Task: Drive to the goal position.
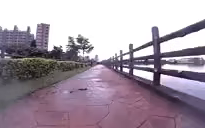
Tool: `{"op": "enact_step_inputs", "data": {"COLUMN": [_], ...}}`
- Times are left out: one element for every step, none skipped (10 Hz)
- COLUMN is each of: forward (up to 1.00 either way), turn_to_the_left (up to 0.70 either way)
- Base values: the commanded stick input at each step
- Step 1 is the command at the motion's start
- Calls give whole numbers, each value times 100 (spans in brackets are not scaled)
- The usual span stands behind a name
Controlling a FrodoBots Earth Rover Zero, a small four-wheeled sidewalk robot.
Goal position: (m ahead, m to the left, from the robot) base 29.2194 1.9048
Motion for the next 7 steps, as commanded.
{"op": "enact_step_inputs", "data": {"forward": [100,100,100,100,100,100,100], "turn_to_the_left": [-1,-1,-1,-1,-1,-1,-1]}}
